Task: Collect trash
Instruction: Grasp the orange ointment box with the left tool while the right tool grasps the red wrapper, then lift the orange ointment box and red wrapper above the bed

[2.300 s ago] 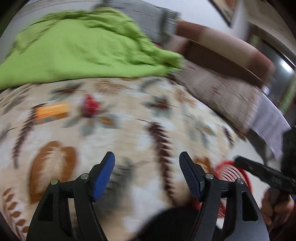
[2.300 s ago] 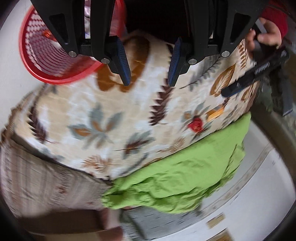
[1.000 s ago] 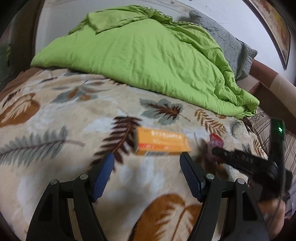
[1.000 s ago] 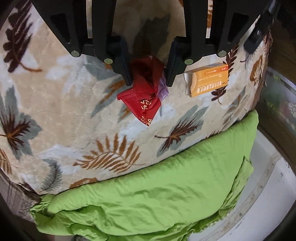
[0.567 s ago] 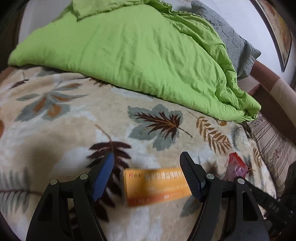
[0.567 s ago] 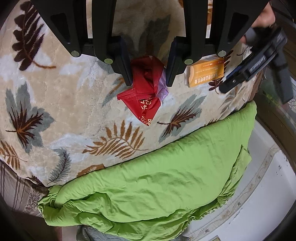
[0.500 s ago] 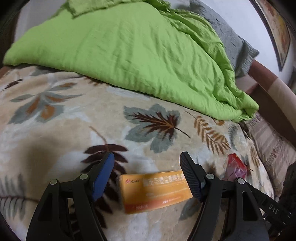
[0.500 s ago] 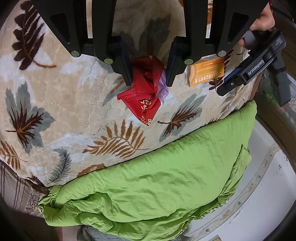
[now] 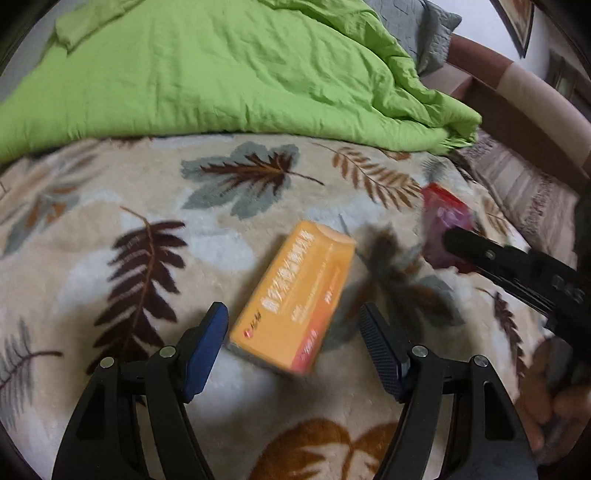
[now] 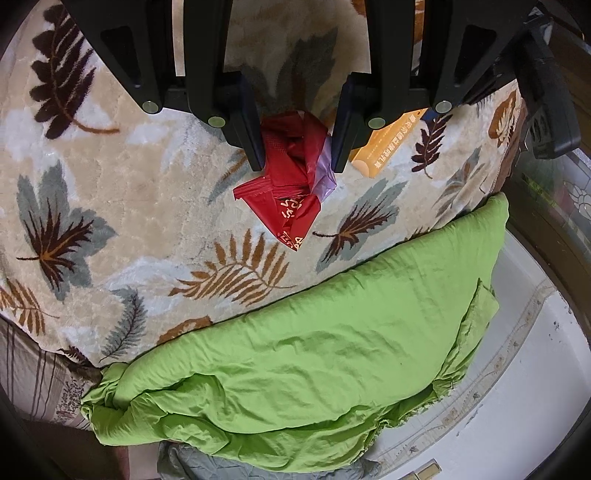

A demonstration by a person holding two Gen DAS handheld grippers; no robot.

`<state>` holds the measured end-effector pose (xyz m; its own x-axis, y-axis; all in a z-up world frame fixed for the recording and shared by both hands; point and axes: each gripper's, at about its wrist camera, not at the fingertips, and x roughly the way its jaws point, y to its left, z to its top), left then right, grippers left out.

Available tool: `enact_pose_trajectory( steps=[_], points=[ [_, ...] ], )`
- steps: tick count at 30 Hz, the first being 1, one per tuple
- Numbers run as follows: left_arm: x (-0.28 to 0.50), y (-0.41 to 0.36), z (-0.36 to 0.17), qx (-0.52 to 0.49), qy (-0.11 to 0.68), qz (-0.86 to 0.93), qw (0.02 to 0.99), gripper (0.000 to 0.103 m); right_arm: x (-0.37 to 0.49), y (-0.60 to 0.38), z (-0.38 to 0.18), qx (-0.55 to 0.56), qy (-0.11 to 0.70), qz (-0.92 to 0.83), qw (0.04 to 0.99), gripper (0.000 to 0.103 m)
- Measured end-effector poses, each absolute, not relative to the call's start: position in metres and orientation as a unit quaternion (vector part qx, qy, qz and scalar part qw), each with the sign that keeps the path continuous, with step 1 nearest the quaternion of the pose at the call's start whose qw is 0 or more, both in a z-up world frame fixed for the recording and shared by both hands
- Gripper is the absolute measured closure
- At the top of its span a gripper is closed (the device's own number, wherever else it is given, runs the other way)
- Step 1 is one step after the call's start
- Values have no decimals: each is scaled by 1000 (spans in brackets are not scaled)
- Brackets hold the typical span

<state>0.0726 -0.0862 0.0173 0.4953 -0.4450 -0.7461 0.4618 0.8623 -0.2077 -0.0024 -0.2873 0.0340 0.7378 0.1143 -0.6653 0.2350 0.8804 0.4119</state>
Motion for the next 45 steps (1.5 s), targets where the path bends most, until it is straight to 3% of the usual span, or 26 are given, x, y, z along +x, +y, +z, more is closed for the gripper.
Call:
enact_pose_trajectory(
  steps=[8, 13, 17, 22, 26, 28, 45],
  points=[
    [85, -102, 6, 10, 427, -203, 881, 33, -5, -286, 35, 224, 361, -46, 904, 64],
    [76, -99, 10, 14, 423, -184, 887, 44, -6, -284, 34, 222, 365, -52, 903, 64],
    [71, -87, 12, -11, 465, -192, 864, 44, -15, -277, 40, 206, 361, -50, 908, 64],
    [69, -88, 7, -8, 462, -184, 867, 43, -18, -271, 40, 193, 367, -54, 908, 64],
    [70, -102, 1, 33, 449, -174, 876, 43, -14, -268, 35, 183, 380, -56, 905, 64],
    [71, -105, 2, 44, 444, -172, 878, 48, -11, -269, 32, 183, 384, -56, 903, 64],
    [0, -54, 45, -2, 351, -66, 934, 49, -42, -249, 48, 168, 372, -37, 912, 64]
  ],
)
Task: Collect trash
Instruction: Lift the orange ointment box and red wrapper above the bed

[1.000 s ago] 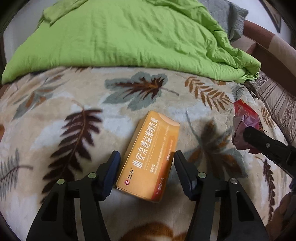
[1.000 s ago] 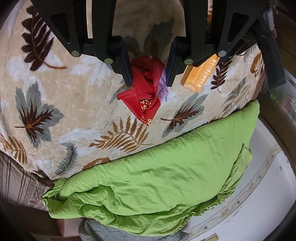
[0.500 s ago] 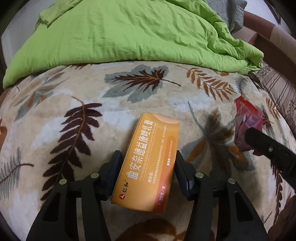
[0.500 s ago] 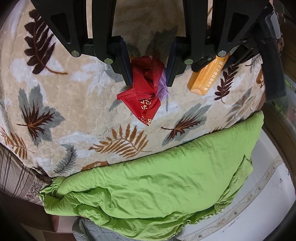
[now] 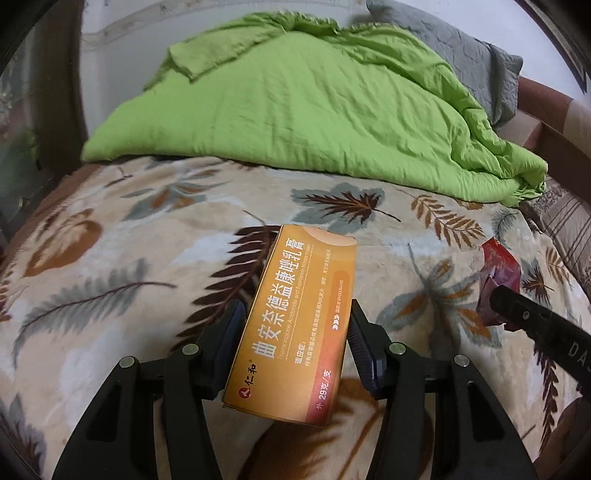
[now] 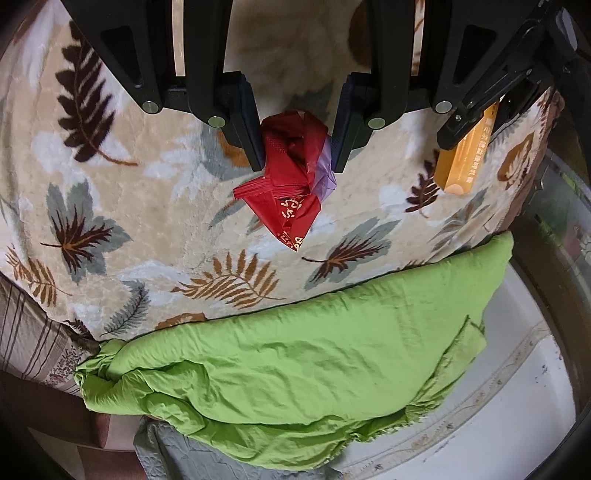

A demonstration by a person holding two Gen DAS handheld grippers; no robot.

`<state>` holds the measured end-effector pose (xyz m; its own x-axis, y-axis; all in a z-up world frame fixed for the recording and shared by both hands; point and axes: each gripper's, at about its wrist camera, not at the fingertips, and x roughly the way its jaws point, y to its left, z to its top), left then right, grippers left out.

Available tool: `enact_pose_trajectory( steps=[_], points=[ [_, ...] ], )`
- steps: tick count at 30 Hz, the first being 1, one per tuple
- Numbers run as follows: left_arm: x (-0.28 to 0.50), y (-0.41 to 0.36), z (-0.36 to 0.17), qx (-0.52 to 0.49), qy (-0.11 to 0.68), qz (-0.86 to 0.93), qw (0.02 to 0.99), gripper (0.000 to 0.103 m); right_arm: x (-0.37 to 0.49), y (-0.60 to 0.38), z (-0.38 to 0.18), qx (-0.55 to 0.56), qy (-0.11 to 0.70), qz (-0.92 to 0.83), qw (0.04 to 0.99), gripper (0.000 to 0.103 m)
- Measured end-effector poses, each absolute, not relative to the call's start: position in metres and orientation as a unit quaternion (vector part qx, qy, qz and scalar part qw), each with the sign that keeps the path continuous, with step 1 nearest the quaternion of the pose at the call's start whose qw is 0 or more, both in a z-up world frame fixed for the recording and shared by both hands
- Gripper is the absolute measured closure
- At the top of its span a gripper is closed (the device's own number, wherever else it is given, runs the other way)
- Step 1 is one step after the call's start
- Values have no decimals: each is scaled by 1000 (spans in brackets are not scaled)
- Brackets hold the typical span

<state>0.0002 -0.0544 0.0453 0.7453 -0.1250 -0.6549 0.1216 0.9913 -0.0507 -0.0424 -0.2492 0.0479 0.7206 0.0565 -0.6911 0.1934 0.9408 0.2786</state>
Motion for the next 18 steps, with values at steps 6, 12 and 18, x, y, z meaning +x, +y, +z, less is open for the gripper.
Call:
enact_pose_trajectory(
  steps=[6, 12, 18],
  points=[
    [-38, -49, 52, 10, 335, -59, 940, 49, -71, -240, 57, 165, 365, -14, 916, 64],
    [-69, -43, 56, 13, 325, -56, 944, 49, -94, -228, 60, 153, 363, 2, 919, 64],
    [-92, -43, 62, 18, 313, -63, 947, 49, -111, -224, 61, 145, 362, 3, 921, 64]
  ],
)
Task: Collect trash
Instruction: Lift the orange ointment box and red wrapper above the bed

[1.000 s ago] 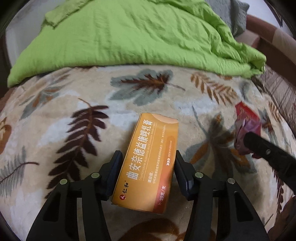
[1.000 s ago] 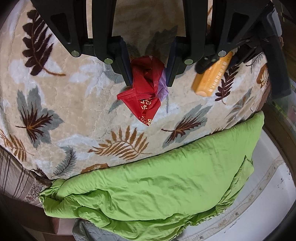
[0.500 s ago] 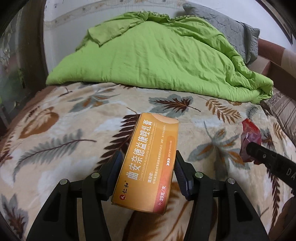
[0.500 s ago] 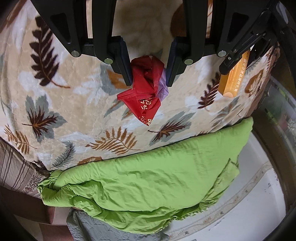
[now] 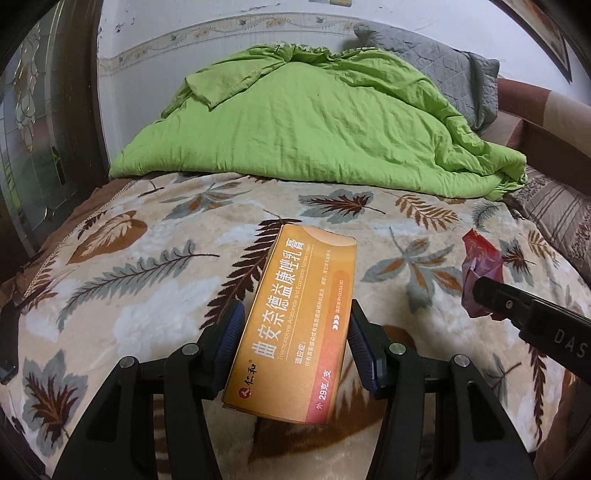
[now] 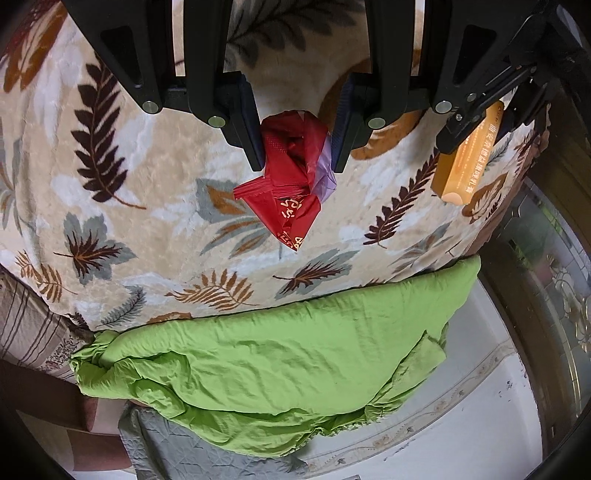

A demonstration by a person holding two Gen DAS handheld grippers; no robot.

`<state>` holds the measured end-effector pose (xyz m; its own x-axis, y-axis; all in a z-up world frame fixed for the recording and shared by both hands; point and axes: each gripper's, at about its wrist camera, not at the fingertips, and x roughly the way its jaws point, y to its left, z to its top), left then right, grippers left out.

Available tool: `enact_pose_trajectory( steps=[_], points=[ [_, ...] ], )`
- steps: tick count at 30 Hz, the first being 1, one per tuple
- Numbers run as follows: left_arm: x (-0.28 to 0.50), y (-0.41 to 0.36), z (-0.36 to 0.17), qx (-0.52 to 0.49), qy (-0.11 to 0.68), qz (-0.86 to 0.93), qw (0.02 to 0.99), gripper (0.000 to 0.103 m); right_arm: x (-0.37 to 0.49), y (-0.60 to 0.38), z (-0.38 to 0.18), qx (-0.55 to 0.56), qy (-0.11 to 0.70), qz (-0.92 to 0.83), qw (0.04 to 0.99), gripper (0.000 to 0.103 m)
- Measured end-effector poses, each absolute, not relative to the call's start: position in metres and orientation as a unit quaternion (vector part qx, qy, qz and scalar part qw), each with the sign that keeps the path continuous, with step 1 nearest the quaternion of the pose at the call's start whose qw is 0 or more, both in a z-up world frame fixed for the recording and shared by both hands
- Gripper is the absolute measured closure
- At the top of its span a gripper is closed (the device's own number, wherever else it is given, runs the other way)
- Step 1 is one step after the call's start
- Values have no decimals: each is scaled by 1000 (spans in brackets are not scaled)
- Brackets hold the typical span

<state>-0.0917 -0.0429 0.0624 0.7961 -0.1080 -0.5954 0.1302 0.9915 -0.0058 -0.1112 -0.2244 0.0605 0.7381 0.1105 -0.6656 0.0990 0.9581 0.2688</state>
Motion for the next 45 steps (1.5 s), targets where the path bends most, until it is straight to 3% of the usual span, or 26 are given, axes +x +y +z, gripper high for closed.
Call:
enact_pose_trajectory(
  steps=[25, 45],
  points=[
    [-141, -47, 73, 40, 280, -89, 955, 49, -159, -215, 73, 124, 334, 34, 934, 64],
    [-155, -66, 81, 39, 269, -129, 954, 49, -193, -246, 77, 182, 333, 45, 924, 64]
  ],
)
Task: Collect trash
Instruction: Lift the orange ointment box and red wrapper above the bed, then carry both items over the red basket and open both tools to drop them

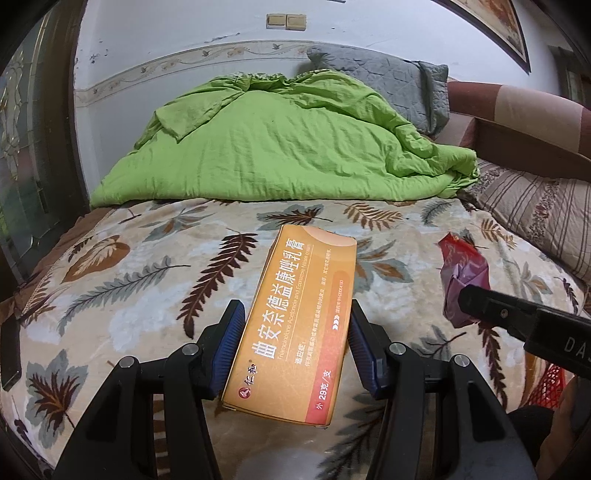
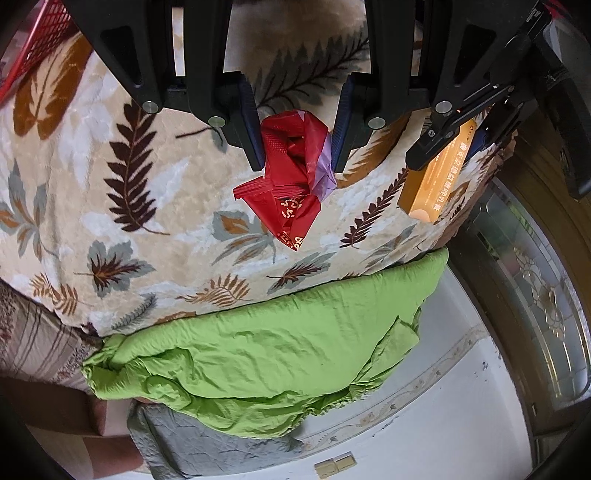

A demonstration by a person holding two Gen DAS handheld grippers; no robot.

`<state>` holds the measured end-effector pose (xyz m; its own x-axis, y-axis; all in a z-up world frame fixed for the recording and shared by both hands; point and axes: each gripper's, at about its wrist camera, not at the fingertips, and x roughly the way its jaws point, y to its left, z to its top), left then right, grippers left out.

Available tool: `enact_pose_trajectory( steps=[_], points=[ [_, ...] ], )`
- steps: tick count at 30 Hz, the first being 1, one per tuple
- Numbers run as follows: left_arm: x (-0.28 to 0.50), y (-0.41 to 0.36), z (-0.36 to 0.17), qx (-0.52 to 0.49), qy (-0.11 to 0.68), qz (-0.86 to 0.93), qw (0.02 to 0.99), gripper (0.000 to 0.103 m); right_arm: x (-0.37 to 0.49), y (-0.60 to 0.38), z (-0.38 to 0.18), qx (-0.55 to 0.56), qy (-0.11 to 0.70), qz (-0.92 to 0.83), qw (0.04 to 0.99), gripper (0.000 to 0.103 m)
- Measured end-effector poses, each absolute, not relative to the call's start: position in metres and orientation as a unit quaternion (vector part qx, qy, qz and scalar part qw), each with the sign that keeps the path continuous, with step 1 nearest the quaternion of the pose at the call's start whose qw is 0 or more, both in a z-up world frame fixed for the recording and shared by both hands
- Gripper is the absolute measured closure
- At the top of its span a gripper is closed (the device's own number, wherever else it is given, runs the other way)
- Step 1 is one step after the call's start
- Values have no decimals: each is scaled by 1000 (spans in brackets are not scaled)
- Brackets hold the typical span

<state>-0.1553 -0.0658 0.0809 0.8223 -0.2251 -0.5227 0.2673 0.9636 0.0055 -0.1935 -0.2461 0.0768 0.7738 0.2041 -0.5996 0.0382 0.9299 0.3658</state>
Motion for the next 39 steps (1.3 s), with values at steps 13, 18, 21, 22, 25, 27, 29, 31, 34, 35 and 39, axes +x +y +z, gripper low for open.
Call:
enact_pose_trajectory(
  steps=[13, 18, 21, 22, 25, 27, 29, 31, 34, 35, 39],
  points=[
    [-172, -84, 91, 37, 263, -167, 949, 49, -224, -276, 79, 227, 341, 33, 912, 64],
    [-180, -94, 97, 44, 259, -184, 947, 49, -234, -284, 87, 226, 330, 28, 916, 64],
    [-185, -99, 101, 47, 257, -193, 946, 49, -239, -290, 92, 227, 324, 24, 918, 64],
    [-186, -101, 102, 47, 256, -197, 945, 49, -242, -292, 93, 228, 323, 22, 918, 64],
    [-191, -108, 107, 49, 254, -208, 943, 49, -248, -304, 95, 236, 320, 15, 918, 64],
    [-193, -113, 109, 51, 253, -215, 942, 49, -253, -311, 95, 238, 319, 10, 917, 64],
    [-196, -119, 110, 53, 255, -225, 939, 49, -262, -322, 96, 245, 317, 2, 916, 64],
    [-199, -126, 111, 55, 256, -234, 936, 49, -271, -332, 95, 250, 317, -7, 915, 64],
    [-205, -140, 113, 62, 256, -252, 931, 49, -283, -344, 95, 256, 318, -19, 913, 64],
    [-208, -143, 113, 63, 256, -258, 929, 49, -288, -350, 95, 259, 318, -24, 912, 64],
    [-219, -160, 117, 70, 255, -290, 920, 49, -309, -368, 96, 264, 318, -48, 909, 64]
  ],
)
